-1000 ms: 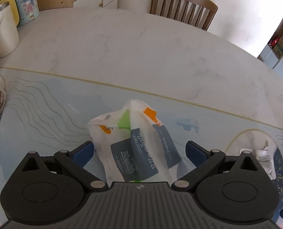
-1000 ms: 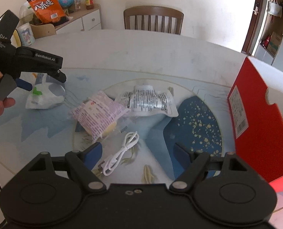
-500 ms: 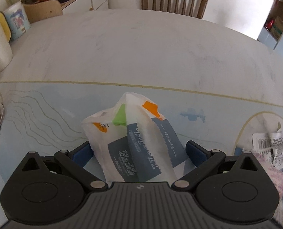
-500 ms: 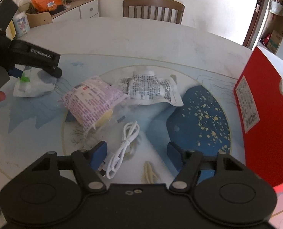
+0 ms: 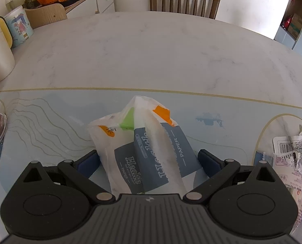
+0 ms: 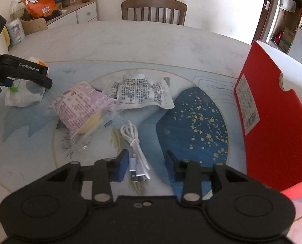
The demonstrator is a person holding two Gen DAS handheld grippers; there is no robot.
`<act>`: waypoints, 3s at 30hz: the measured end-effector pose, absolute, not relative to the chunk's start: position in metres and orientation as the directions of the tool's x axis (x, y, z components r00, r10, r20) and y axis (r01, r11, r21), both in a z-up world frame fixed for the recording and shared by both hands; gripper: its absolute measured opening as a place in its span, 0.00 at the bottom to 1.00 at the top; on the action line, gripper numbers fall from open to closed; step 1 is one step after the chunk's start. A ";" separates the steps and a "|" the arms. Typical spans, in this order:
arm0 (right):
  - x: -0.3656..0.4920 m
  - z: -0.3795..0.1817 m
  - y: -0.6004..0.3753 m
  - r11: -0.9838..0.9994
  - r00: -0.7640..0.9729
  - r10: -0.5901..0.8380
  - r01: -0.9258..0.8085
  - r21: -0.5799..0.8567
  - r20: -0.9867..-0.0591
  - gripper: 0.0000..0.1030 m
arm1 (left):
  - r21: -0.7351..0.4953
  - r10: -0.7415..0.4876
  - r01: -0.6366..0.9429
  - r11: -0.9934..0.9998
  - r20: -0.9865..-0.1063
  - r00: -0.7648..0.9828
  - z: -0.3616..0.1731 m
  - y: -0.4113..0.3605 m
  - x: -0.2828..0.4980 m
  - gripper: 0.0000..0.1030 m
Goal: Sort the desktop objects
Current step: 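Grasp the white-green bag with the left tool while the right tool grasps the white cable, then carry the white-green bag with the left tool while the right tool carries the cable to the box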
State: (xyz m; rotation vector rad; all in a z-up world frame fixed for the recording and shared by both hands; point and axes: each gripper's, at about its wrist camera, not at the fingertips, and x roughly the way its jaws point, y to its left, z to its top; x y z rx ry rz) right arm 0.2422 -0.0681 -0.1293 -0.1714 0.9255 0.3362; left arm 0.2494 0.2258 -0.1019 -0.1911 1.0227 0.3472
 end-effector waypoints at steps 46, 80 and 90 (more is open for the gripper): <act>0.192 -0.056 -0.130 0.944 0.613 0.298 -0.303 0.131 -0.732 0.18 | -0.075 -0.049 -0.021 0.997 -0.820 0.571 -0.022 0.117 0.167 0.63; 0.209 -0.006 -0.285 0.973 0.721 0.227 -0.193 0.125 -0.655 0.18 | -0.083 -0.225 0.253 0.964 -0.764 0.605 0.034 -0.078 0.214 0.63; 0.227 -0.006 -0.343 0.980 0.732 0.198 -0.169 0.108 -0.651 0.18 | -0.064 -0.243 0.306 0.950 -0.766 0.595 0.035 -0.136 0.238 0.63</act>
